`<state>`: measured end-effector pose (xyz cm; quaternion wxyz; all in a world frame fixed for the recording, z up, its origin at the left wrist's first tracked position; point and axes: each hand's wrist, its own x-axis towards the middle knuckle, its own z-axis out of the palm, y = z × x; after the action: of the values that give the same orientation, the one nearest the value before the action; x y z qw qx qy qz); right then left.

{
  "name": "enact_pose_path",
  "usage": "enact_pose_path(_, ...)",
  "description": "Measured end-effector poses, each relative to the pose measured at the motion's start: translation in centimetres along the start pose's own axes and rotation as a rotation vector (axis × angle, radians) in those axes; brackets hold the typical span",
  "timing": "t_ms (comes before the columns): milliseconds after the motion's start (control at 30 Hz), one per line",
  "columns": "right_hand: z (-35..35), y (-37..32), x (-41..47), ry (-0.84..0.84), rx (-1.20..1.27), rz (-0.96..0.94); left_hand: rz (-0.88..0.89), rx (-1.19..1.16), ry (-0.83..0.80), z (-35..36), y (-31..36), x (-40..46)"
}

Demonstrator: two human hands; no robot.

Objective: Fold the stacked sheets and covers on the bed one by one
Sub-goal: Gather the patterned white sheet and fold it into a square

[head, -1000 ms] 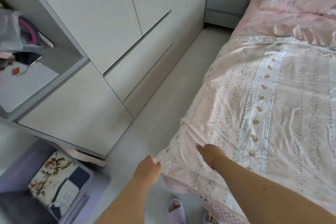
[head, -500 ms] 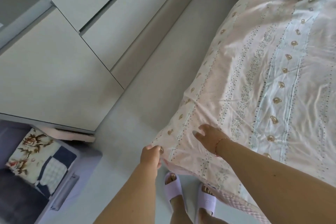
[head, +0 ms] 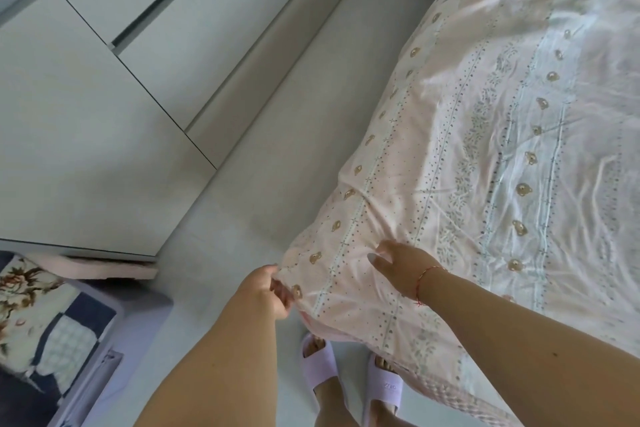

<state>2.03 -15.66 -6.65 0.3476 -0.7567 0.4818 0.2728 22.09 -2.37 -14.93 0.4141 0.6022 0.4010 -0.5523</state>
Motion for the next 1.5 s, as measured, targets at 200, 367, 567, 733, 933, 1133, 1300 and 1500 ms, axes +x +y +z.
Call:
enact_pose_path(200, 0.6, 0.4, 0.3, 0.044, 0.001, 0.002, 0.099, -0.116, -0.042, 0.3, 0.1, 1.6)
enact_pose_path(367, 0.7, 0.5, 0.2, 0.027, 0.01, 0.017, 0.206, -0.385, -0.098, 0.7, 1.7, 1.7)
enact_pose_path(567, -0.9, -0.6, 0.1, 0.028, 0.123, 0.073, 0.429, -0.002, -0.315, 3.4, 5.5, -4.3)
enact_pose_path(733, -5.3, -3.3, -1.2, 0.322, 0.463, 0.052, 0.788, 0.356, -0.404, 6.2, 4.1, -11.3)
enact_pose_path(933, -10.5, -9.0, -3.4, 0.348, 0.887, -0.216, 0.829, 0.276, -0.585, 7.8, 2.9, -17.3)
enact_pose_path(1133, -11.1, -11.2, -5.7, 0.119, 1.208, -0.189, 0.634, 0.228, -0.692, 9.4, 3.0, -21.0)
enact_pose_path(1300, -10.6, -11.7, -6.2, 0.056, 1.145, -0.177, 0.517, 0.306, -0.366, 10.3, 4.7, -19.9)
enact_pose_path(1500, -10.8, -10.3, -6.5, 0.164, 1.044, -0.243, 0.797, 0.239, -0.371, 9.3, 5.2, -19.5)
